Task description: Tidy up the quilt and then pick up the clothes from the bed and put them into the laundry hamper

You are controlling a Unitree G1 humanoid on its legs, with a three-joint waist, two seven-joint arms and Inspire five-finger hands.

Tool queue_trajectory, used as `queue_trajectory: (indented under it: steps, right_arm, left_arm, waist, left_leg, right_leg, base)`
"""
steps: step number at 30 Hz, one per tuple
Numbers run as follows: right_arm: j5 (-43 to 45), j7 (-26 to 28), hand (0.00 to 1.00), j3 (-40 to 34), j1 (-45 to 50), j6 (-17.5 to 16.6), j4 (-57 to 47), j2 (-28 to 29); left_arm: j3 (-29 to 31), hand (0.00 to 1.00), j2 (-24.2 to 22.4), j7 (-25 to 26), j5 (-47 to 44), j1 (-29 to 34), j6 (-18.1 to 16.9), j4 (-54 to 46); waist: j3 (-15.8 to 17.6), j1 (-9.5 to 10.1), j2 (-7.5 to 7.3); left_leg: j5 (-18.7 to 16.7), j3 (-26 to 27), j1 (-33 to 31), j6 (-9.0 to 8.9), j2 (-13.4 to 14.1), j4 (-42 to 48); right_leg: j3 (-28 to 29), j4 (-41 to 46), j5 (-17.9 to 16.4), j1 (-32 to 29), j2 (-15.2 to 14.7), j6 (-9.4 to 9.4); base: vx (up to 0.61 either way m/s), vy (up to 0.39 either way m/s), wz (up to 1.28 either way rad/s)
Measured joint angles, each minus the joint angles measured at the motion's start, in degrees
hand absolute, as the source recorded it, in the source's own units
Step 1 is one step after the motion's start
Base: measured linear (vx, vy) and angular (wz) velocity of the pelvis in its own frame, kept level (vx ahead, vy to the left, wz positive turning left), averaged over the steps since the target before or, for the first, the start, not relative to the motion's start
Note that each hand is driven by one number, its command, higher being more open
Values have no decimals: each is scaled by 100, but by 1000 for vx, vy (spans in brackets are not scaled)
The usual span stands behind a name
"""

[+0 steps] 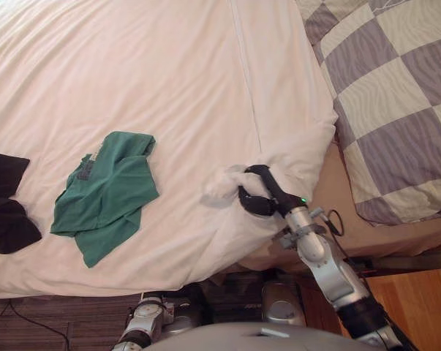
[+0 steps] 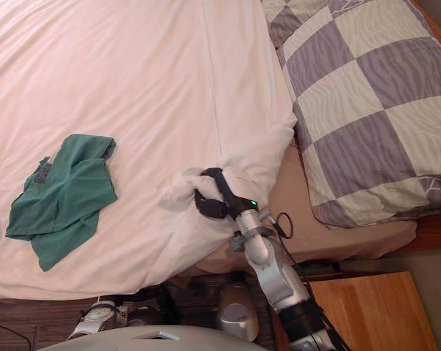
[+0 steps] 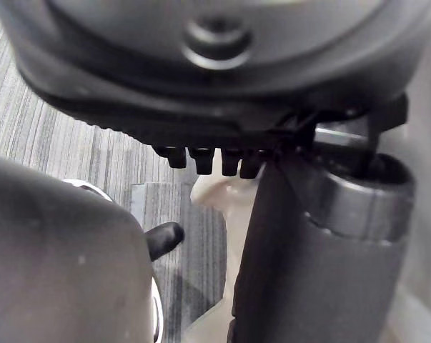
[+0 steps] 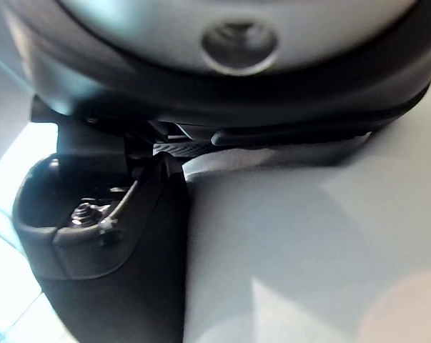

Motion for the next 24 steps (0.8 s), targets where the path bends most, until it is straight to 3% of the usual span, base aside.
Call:
queue_trajectory:
  steps: [3, 4, 8, 11, 13, 14, 16, 19, 21, 22, 24]
  right_arm:
    - [298, -3, 0, -601, 665, -19, -264, 208]
    - [402, -34, 100, -873, 980, -33, -282, 403]
    - [932, -100, 100, -1445, 1607, -50, -274, 1104]
    - [1962, -160, 100, -1929, 2066, -101, -18, 1867]
    - [3168, -164, 100, -2344, 2128, -216, 554, 2236]
    - [3478, -171, 100, -2401, 2121, -254, 693, 2233]
    - [4949, -169, 100, -2659, 2001, -361, 1322, 2230]
    - [6511, -162, 100, -3631, 1534, -321, 2460, 2151]
    - [6883, -268, 100, -4695, 1259, -250, 3278, 2175]
    - [7165, -595, 100, -5390, 1211, -196, 3885, 2211]
    - [7299, -936, 100, -5996, 1357, -72, 4333, 2178]
  left_arm:
    - [37, 100, -25, -34, 1, 35, 5, 14]
    - [52, 100, -35, -49, 0, 45, 13, 60]
    - [281, 100, -101, -59, -2, 84, 101, 124]
    - [591, 100, -122, -51, -16, 136, 302, 112]
    - [795, 100, -119, -27, -25, 176, 521, 111]
    - [853, 100, -119, -24, -30, 181, 556, 111]
    - [1103, 100, -125, 18, -98, 191, 655, 112]
    - [1410, 100, -153, 22, -278, 222, 666, 95]
    - [1617, 100, -212, 26, -281, 237, 652, 30]
    - [1832, 100, -282, 54, -284, 253, 638, -65]
    - [2061, 100, -346, 103, -303, 297, 636, -78]
  waist:
    - [-31, -140, -11]
    - [-71, -188, -3]
    - [-146, -277, -14]
    - [-271, -278, -81]
    - [-444, -276, -162]
    - [-470, -270, -180]
    - [-508, -252, -227]
    - [-554, -178, -251]
    - [-555, -110, -243]
    - [-560, -112, -234]
    - [-577, -128, -203]
  left_leg:
    - [-7, 2, 23, -10, 12, 8]
    - [-15, 32, 31, -21, 20, 11]
    - [-96, 308, 110, -42, 76, 22]
    - [-142, 529, 203, -79, 133, 21]
    - [-181, 692, 236, -92, 172, 47]
    - [-190, 720, 248, -96, 182, 57]
    - [-228, 798, 308, -107, 246, 157]
    - [-301, 917, 319, -137, 345, 290]
    - [-320, 978, 315, -140, 414, 343]
    - [-320, 1011, 338, -143, 465, 342]
    - [-320, 1083, 383, -168, 512, 324]
  right_leg:
    - [-3, -83, 26, 44, 16, -4]
    - [14, -119, 35, 42, 24, -5]
    - [172, -195, 53, 22, 73, -25]
    - [292, -188, 54, 0, 132, -55]
    - [301, -170, 78, -40, 156, -63]
    - [302, -165, 90, -39, 162, -45]
    - [300, -108, 86, 56, 191, -55]
    - [294, -78, 53, 82, 246, -111]
    - [278, -46, 16, 82, 291, -171]
    - [265, 15, -48, 58, 331, -264]
    - [202, 84, -88, 45, 348, -321]
  base:
    - [-14, -5, -2]
    - [-43, -17, -9]
    - [-38, -15, -27]
    - [7, -24, -32]
    - [23, -18, -25]
    - [31, -23, -17]
    - [44, -37, -9]
    - [17, -43, -8]
    - [19, -62, -4]
    - [32, -70, -10]
    - [33, -52, -14]
